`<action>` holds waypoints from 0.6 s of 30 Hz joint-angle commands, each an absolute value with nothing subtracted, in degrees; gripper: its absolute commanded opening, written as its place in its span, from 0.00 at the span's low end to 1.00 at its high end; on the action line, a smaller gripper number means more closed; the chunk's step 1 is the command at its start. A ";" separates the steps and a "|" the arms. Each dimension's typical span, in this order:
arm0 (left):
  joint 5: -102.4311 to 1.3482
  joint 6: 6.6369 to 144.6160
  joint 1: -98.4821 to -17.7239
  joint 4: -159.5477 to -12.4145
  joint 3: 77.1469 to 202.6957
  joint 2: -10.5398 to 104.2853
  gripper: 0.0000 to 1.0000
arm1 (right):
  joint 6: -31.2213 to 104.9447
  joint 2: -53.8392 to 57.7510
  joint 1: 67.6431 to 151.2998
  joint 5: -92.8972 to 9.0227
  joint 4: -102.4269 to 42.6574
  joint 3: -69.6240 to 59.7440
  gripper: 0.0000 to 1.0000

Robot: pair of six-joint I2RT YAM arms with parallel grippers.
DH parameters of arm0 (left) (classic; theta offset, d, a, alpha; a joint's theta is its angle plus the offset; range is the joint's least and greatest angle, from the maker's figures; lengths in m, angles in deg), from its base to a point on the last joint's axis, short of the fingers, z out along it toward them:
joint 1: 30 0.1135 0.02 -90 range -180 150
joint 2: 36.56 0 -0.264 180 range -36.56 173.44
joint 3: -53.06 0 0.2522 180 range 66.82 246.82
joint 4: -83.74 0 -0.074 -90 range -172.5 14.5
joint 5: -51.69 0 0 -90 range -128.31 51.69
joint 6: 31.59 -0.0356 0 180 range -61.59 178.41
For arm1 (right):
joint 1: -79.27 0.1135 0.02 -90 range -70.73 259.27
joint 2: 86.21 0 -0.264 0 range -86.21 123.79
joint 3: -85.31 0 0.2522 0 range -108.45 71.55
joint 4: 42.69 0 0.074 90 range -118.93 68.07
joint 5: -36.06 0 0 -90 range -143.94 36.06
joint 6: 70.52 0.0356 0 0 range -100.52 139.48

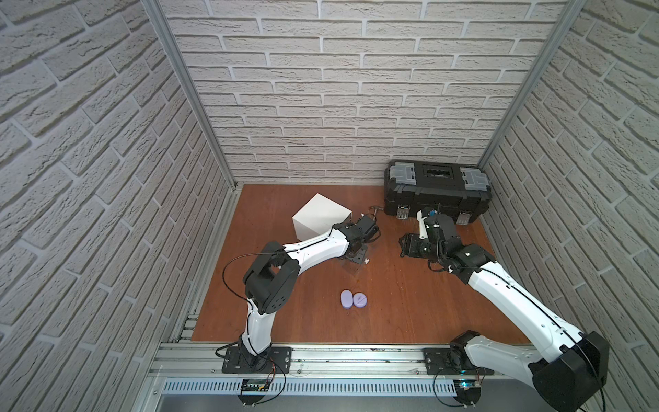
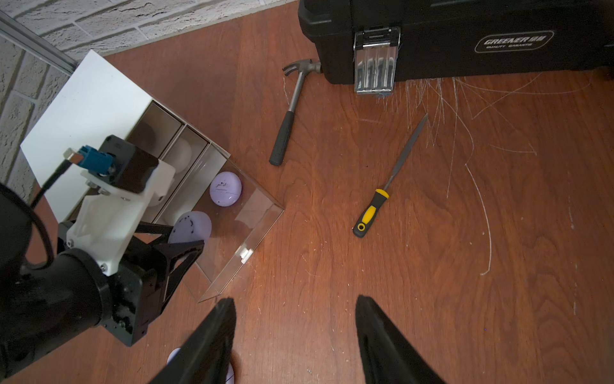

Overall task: Put the bluetooth earphones in the drawer according to color
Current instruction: Place the bluetooth earphone in the drawer.

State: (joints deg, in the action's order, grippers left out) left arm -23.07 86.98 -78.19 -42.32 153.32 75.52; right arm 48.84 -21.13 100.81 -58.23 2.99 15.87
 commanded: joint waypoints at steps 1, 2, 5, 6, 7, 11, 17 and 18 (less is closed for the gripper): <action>-23.23 86.05 -77.42 -40.11 155.52 76.95 0.45 | 48.75 -21.97 100.12 -57.19 1.04 16.62 0.62; -23.71 86.00 -77.23 -39.97 155.66 77.29 0.45 | 48.80 -21.89 100.01 -57.03 1.04 16.67 0.62; -25.07 86.00 -76.95 -39.84 155.77 78.36 0.45 | 48.76 -21.79 99.74 -56.72 0.86 16.88 0.62; -25.17 85.94 -76.87 -39.63 155.94 78.73 0.45 | 48.71 -21.74 99.59 -56.60 0.86 16.88 0.62; -25.35 85.97 -76.83 -39.55 155.94 78.97 0.45 | 48.71 -21.69 99.51 -56.49 0.87 16.83 0.62; -25.96 86.18 -76.76 -39.41 155.47 79.51 0.45 | 48.67 -21.57 99.37 -56.31 0.86 17.04 0.62; -26.53 86.35 -76.74 -39.31 155.10 80.13 0.50 | 48.89 -21.21 99.18 -56.05 0.75 17.06 0.62; -26.53 86.36 -76.75 -39.18 155.12 80.15 0.50 | 48.86 -21.20 99.13 -55.97 0.77 17.06 0.62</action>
State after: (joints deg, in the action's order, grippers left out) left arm -25.89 86.53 -77.14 -40.33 154.85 79.56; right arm 48.84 -21.04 99.61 -56.40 2.92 16.63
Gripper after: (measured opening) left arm 0.501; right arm 0.623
